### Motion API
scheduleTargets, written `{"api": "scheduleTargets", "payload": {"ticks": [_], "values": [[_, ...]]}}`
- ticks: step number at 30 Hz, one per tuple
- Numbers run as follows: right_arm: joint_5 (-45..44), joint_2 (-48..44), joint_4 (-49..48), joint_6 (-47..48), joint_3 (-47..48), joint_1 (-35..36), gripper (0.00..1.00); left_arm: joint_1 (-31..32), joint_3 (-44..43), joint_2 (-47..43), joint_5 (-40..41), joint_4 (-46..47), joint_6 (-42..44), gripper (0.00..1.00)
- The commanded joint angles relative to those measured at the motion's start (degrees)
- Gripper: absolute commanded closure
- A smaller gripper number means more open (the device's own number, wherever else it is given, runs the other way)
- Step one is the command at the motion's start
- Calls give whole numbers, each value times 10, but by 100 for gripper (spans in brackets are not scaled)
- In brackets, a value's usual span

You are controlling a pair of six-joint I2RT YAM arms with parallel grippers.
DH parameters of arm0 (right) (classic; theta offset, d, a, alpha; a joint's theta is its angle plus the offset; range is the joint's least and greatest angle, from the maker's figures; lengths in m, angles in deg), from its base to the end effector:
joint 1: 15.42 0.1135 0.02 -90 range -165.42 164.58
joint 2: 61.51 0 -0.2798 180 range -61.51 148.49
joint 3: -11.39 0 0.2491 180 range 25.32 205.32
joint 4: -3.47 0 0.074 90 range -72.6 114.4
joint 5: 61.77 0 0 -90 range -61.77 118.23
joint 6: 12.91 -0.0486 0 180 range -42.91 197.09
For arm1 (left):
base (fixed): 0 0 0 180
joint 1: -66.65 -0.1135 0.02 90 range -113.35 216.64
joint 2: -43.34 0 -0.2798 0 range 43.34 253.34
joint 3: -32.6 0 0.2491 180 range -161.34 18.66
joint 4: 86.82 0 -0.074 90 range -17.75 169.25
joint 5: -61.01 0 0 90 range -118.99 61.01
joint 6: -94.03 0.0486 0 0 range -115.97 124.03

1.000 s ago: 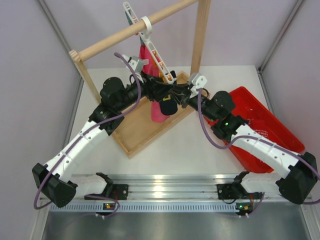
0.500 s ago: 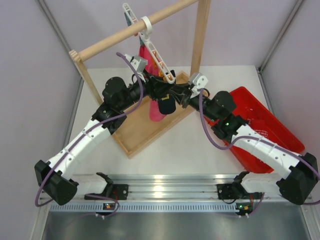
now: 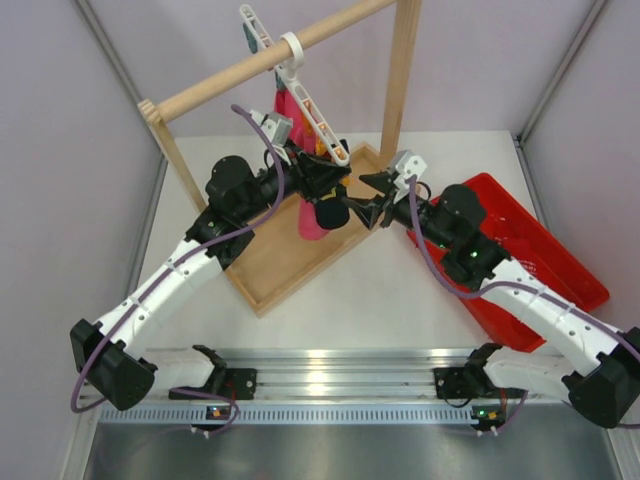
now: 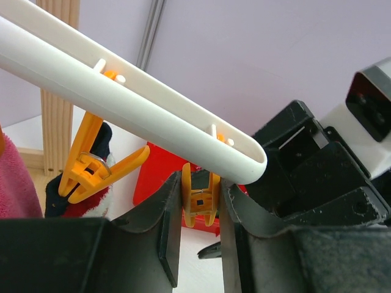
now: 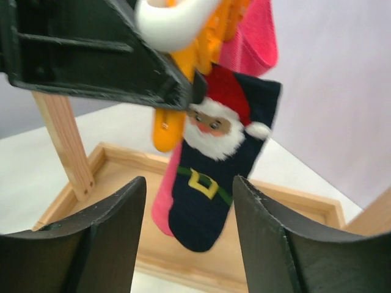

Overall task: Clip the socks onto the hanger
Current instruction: Open the clamp at the hanger, then pick up the sock from the bin.

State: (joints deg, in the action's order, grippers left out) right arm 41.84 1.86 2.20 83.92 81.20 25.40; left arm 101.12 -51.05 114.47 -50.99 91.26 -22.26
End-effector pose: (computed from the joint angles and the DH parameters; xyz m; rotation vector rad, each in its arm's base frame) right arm 0.1910 0.1801 0.4078 -0.7720 1.2548 0.6549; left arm 0.2285 -0.1790 0.4542 0.4450 1.4316 -1.1339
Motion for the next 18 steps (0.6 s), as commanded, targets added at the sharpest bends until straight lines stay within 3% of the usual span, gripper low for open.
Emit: {"api": "scheduleTargets", "payload": {"ticks": [1,8,14,18], "values": [[33,-46,69,-30,5,-41,41,-3,1,-7,19,43,-25,100],[189,-75,214,-32,18,-196,23,-3,-10,1,24,22,-30,100],[255,-79,292,-30,15,-289,28,-3,-17,4,25,13,-33,100],[307,-63,458,112,31,-383,31,-3,-23,5,17,6,-24,100]]}}
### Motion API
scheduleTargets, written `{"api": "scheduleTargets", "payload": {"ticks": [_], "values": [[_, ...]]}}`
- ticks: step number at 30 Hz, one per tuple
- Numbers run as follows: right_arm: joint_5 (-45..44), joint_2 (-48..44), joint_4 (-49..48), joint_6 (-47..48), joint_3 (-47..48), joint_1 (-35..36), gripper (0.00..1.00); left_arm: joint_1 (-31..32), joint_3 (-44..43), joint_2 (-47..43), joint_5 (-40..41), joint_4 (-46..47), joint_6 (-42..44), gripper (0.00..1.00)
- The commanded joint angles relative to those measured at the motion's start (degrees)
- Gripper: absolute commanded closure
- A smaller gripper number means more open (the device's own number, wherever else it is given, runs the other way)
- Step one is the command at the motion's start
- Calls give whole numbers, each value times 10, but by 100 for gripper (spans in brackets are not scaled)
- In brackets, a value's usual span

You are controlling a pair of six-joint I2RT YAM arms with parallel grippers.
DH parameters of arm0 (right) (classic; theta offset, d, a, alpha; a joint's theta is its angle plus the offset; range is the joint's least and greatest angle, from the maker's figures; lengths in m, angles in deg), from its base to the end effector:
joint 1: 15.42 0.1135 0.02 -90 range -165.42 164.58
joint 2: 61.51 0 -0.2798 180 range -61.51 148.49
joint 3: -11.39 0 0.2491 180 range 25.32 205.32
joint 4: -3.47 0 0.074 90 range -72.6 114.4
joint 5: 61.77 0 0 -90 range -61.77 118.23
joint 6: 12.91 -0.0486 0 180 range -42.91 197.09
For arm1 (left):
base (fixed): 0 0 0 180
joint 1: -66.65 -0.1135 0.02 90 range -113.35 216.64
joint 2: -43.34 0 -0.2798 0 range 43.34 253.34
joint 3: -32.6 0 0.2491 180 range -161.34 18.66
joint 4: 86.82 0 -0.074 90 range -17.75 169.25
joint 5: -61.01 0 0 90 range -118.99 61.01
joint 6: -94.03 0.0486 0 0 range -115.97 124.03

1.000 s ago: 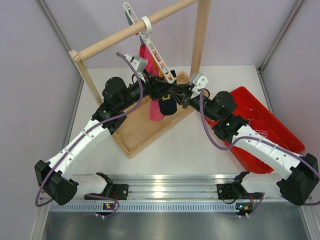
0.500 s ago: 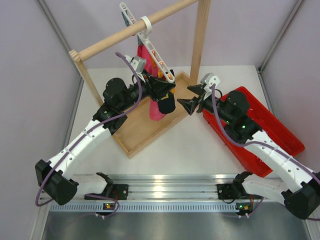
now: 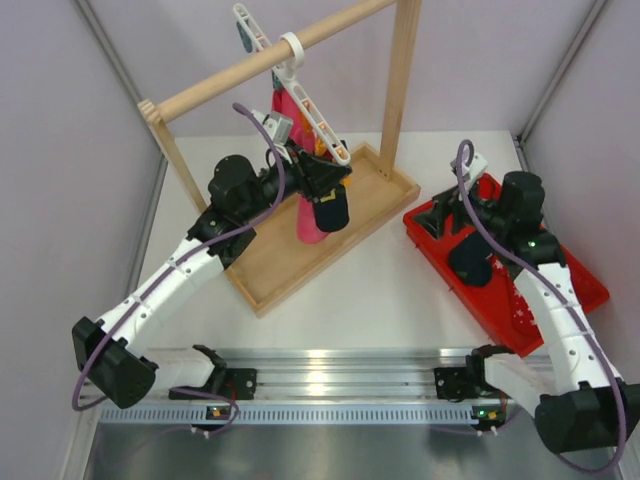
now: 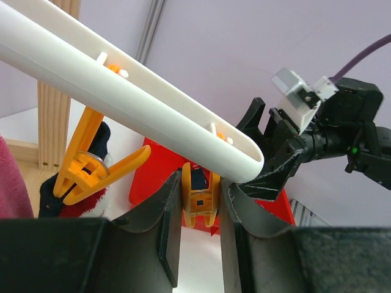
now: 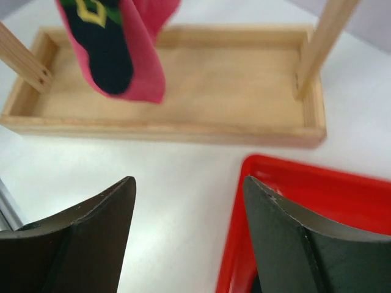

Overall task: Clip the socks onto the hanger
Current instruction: Pick up the sock from the bin.

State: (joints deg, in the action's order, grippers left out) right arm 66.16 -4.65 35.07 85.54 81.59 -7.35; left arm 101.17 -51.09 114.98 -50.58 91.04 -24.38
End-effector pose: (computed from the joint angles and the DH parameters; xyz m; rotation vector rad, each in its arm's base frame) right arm 0.2098 0.0599 0.3701 -0.7052 1.7268 0.6177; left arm 0.2312 -0.1807 0.4516 0.4137 1.4582 -1.1585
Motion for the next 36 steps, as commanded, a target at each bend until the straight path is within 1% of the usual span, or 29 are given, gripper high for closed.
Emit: {"api": "scheduleTargets", "payload": {"ticks": [1,2,3,4,5,6,7,8,9,10,11,14,15,18,21,22,26,28,33,36], "values": [[74,4,193,136,26,-75,29,-2,-21,1,12,7,0,100],[91,8,223,174,25,-139,28,-2,-22,0,11,5,3,100],[93,11,244,237,22,-167,22,-2,-22,0,9,4,4,100],[92,28,268,264,21,-192,21,-3,-23,1,8,2,5,100],[94,41,305,295,22,-238,20,-2,-24,0,7,1,6,100],[90,54,310,319,24,-262,16,-3,-24,-1,7,-1,6,100],[84,90,308,315,28,-284,16,-2,-24,-2,6,-2,6,100],[78,111,313,310,33,-316,19,-2,-23,-2,5,-1,8,100],[77,131,307,294,45,-329,29,-2,-23,-2,4,-2,8,100],[75,159,293,273,45,-342,31,-3,-23,-2,6,-2,9,100],[63,168,238,225,32,-356,32,-2,-21,-1,8,-2,9,100],[16,178,145,157,3,-358,35,-3,-20,-1,9,-1,9,100],[1,183,99,112,-10,-358,38,-2,-18,-1,10,-1,8,100],[-57,214,76,34,-14,-359,44,-3,-19,-4,13,-5,13,100],[-73,231,44,-7,-27,-372,43,-2,-21,-5,15,-10,17,100],[-73,256,26,-18,-27,-376,44,-2,-21,-7,15,-12,19,100],[-75,285,4,-25,-23,-380,46,-2,-18,-8,14,-12,20,100],[-72,318,6,-26,-15,-381,48,-3,-17,-8,14,-12,19,100],[-54,364,-8,-39,-2,-381,56,-3,-16,-8,15,-13,23,100],[-51,382,-16,-43,-1,-381,57,-3,-17,-8,14,-16,27,100]]}}
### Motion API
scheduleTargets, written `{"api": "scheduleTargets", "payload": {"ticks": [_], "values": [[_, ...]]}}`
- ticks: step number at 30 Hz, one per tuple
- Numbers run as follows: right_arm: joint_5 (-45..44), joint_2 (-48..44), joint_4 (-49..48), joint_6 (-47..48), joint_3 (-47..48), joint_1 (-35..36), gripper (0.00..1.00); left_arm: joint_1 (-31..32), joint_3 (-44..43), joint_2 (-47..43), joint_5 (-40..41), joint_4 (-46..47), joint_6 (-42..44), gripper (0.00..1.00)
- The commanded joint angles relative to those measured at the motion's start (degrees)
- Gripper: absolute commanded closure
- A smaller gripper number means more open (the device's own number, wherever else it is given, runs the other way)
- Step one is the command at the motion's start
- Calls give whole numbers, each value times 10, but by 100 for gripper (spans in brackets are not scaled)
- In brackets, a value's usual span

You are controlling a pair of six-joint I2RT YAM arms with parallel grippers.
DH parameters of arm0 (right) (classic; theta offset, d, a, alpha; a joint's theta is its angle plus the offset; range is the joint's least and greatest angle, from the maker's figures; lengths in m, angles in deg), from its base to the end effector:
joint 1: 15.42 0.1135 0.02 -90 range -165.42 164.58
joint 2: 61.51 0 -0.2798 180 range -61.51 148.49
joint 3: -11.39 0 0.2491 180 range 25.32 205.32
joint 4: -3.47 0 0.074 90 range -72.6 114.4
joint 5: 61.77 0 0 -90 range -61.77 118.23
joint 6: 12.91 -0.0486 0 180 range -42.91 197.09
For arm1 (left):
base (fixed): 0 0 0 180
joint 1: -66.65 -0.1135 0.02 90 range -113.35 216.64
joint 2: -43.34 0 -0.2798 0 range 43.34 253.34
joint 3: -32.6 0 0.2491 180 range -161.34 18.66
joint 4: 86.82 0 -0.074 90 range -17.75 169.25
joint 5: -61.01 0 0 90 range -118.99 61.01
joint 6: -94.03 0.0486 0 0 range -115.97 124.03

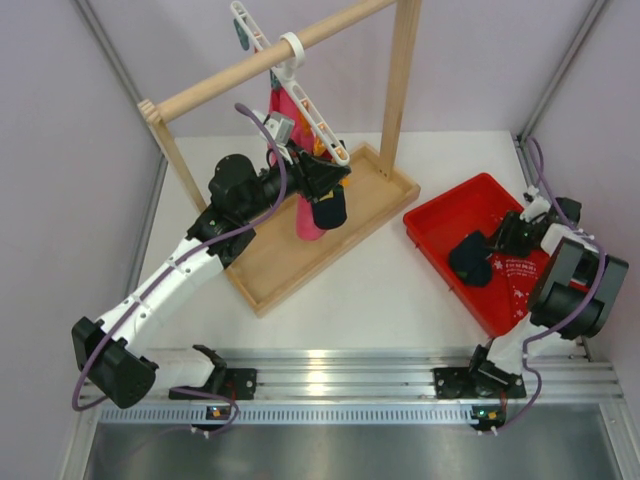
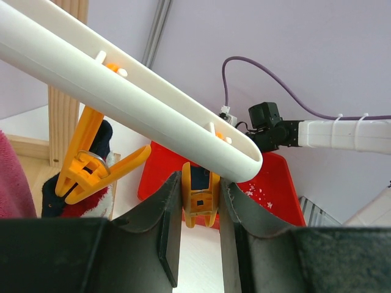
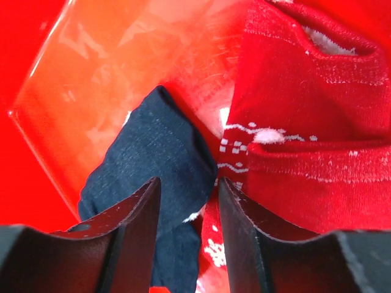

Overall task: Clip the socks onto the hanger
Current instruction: Pick up the sock from the bin.

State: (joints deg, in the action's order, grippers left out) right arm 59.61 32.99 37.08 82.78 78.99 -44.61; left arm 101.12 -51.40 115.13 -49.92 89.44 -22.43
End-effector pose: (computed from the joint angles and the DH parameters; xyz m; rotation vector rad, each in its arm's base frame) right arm 0.2925 -0.1344 0.1792 0.3225 2.4421 0.4646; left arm 0.2327 -0.1808 0.4496 0.4253 1.4736 -1.1208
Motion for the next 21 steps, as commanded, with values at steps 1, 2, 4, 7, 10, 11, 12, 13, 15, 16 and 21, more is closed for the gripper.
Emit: {"api": "scheduleTargets", "payload": {"ticks": [1,2,4,7,10,11,12,13,15,16,21], "values": [[17,9,-39,-16,23,-9,58,-2,-13,-9,8,0,9,100],[20,11,-41,-16,21,-9,59,-2,-13,-9,8,0,9,100],[29,16,-45,-17,21,-8,58,-2,-10,-9,7,-1,10,100],[37,20,-54,-22,22,-8,59,-2,-8,-8,7,0,10,100],[46,26,-64,-24,27,-8,58,-3,-9,-5,6,1,8,100],[47,29,-64,-26,30,-7,58,-2,-9,-5,5,1,8,100],[47,35,-66,-29,32,-6,58,-3,-9,-4,4,0,8,100],[52,38,-67,-30,34,-4,59,-2,-9,-3,4,-1,8,100],[56,44,-75,-34,36,-3,61,-2,-9,-3,5,-1,9,100],[59,47,-77,-35,36,-1,62,-2,-9,-2,5,-3,9,100],[57,52,-82,-33,37,3,81,-3,-9,-1,4,-4,8,100]]}}
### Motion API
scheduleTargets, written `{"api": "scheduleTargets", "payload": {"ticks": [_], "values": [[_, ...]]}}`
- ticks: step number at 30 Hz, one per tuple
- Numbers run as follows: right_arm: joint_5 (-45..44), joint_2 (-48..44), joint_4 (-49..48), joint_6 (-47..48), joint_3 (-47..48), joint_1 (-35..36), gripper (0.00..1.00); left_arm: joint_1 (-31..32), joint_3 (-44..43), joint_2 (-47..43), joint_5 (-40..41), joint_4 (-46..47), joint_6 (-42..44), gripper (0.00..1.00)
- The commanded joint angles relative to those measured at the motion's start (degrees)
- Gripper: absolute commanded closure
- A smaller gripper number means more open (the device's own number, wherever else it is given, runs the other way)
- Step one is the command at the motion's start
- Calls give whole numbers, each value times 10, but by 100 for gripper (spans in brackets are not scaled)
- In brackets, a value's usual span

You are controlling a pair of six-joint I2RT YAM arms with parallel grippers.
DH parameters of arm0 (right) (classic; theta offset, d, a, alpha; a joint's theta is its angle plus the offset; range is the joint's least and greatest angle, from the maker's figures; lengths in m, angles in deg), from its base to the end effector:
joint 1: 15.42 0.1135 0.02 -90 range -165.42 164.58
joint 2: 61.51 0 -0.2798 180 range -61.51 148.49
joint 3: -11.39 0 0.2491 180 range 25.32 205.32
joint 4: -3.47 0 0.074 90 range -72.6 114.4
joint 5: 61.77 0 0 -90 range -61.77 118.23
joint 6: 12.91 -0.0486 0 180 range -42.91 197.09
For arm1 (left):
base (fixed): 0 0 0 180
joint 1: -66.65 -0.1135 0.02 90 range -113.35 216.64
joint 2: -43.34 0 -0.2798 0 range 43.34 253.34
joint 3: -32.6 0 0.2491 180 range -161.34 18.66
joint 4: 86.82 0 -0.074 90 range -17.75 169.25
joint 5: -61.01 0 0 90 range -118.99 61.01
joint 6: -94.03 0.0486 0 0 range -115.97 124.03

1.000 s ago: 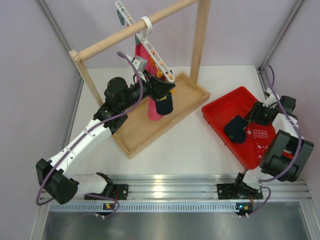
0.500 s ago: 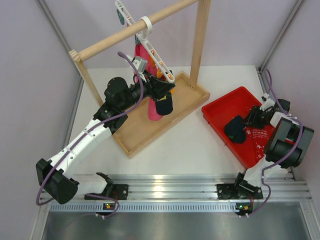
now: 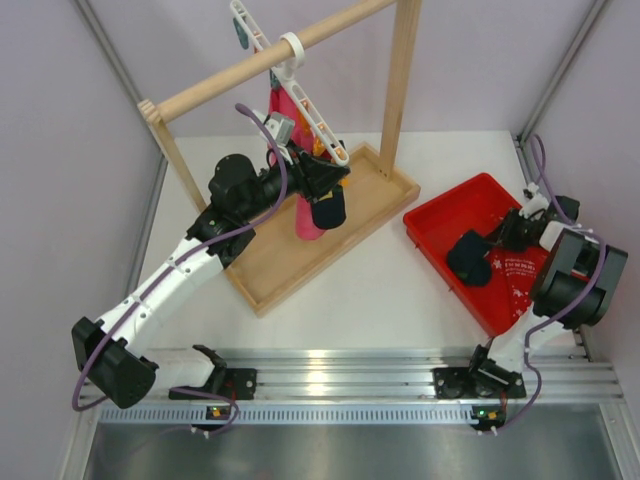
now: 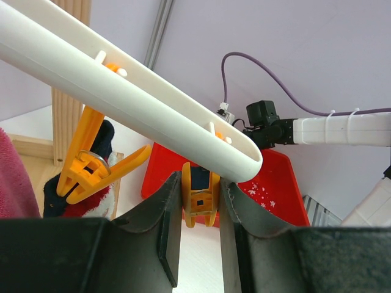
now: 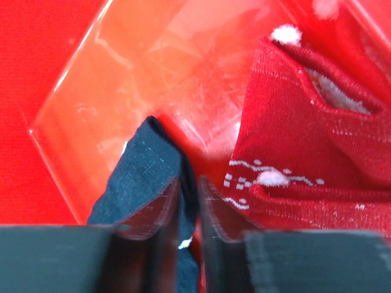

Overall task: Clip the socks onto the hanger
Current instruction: Pick up the sock from the bin.

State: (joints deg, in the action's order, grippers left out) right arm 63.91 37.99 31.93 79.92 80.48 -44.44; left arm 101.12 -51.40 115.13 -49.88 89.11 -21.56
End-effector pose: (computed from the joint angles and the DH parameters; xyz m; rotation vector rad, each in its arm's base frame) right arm 0.3108 -0.1400 0.1662 0.3345 2.3887 0.5599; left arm 0.2328 -0.1808 0.4489 0.4351 1.4743 -1.1077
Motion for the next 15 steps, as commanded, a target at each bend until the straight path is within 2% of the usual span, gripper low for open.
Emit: {"api": "scheduleTargets", "payload": {"ticks": [1,3,7,9,10,12,13,15], "values": [[14,2,-29,-2,23,1,86,-2,-10,0,4,-1,-3,100],[18,-10,-20,9,28,1,100,-3,-11,3,3,-1,-5,100],[82,-75,15,66,47,8,100,-3,-14,3,-9,-1,-9,100],[175,-118,67,164,84,19,100,-3,-11,1,-35,6,-7,100],[248,-130,157,277,125,34,100,-2,-9,1,-46,8,-5,100],[284,-160,274,402,172,59,100,-3,-9,2,-67,9,-6,100],[293,-167,388,526,221,89,100,-3,-9,2,-71,8,-6,100],[295,-185,477,639,261,119,100,-3,-10,2,-80,9,-8,100]]}}
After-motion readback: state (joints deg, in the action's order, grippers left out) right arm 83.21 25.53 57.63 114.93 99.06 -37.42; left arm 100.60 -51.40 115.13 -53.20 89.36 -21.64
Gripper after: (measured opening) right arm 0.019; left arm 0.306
